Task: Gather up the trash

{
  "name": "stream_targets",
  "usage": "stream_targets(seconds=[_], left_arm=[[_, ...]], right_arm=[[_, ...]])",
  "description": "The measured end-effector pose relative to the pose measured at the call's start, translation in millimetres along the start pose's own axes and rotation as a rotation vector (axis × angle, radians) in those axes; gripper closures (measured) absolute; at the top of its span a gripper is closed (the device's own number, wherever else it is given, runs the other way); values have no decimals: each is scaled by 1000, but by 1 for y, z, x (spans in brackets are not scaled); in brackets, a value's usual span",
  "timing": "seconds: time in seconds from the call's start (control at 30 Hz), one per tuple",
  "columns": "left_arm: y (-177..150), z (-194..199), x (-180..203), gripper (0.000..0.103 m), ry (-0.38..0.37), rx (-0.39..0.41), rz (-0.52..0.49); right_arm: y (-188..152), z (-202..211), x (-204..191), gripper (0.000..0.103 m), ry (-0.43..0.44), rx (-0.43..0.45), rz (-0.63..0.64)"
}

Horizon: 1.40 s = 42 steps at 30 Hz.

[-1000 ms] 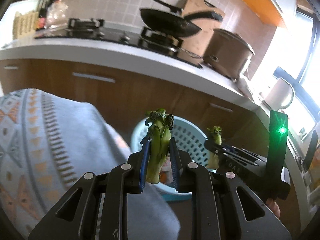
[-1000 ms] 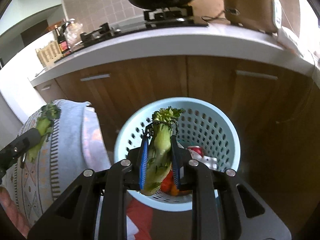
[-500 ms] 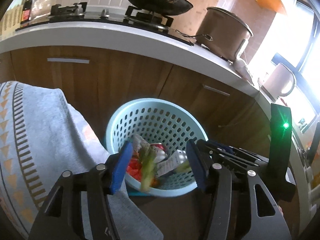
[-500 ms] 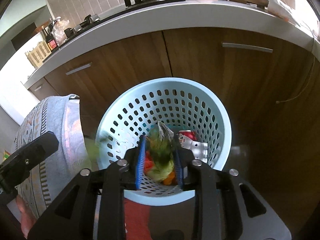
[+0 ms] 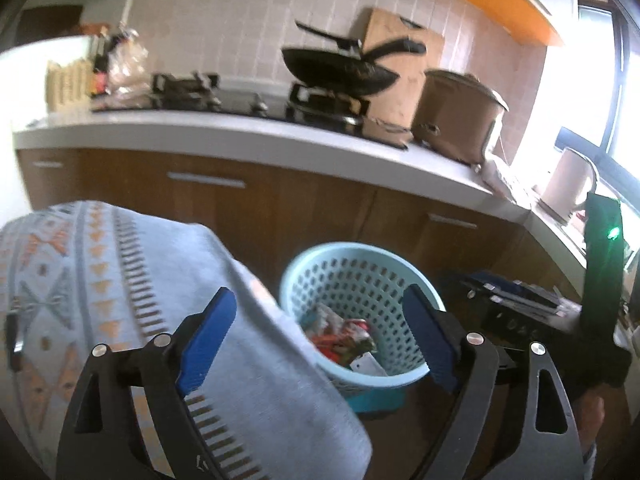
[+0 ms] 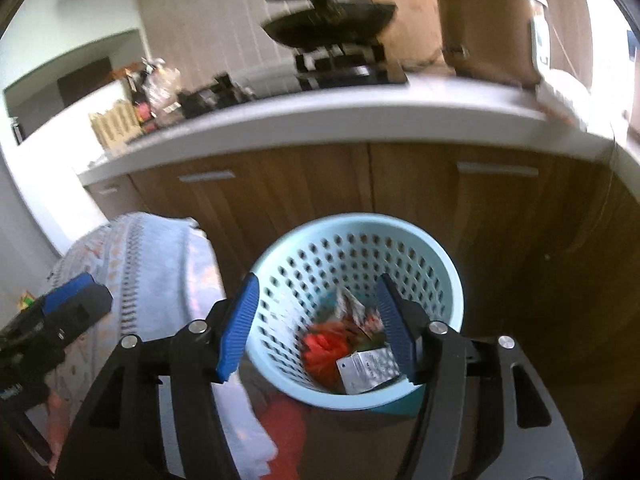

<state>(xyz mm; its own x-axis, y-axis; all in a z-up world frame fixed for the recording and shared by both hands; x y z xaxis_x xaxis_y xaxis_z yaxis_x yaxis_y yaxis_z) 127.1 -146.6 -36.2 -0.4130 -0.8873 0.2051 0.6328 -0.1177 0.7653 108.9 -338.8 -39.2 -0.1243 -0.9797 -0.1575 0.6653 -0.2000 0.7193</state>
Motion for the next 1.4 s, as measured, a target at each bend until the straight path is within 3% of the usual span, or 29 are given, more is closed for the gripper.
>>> stream_targets(seconds=[0.3, 0.57, 0.73, 0.9, 1.4], left_arm=[[-10, 70, -5, 19, 187, 158, -45], [-17, 98, -7, 14, 263, 203, -27], [-20, 100, -2, 13, 243, 190, -21], [-24, 97, 2, 13, 275, 197, -50], [-33, 90, -11, 13, 304, 153, -3]], right_arm=[[1, 55, -45, 30, -21, 185, 83], [-10, 72, -59, 25, -43, 200, 97], [-14, 73, -56, 25, -70, 182, 86], [-16, 66, -51, 23, -101, 165, 73], [-18, 61, -58, 20, -122, 185, 101]])
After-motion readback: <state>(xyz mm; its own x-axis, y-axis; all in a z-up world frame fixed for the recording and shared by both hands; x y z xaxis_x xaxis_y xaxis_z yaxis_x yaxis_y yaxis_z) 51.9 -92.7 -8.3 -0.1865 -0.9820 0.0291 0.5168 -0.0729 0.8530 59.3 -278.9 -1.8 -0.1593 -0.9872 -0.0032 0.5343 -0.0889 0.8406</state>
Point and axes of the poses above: each gripper's, at about its wrist camera, not at the fingertips, and z roughly against the way its jaws point, x to its right, y to its top, the point moved 3 cm from there along -z, roughly the way its jaws point, and after that the axes turned 5 degrees about -x, right-handed, at the moved point
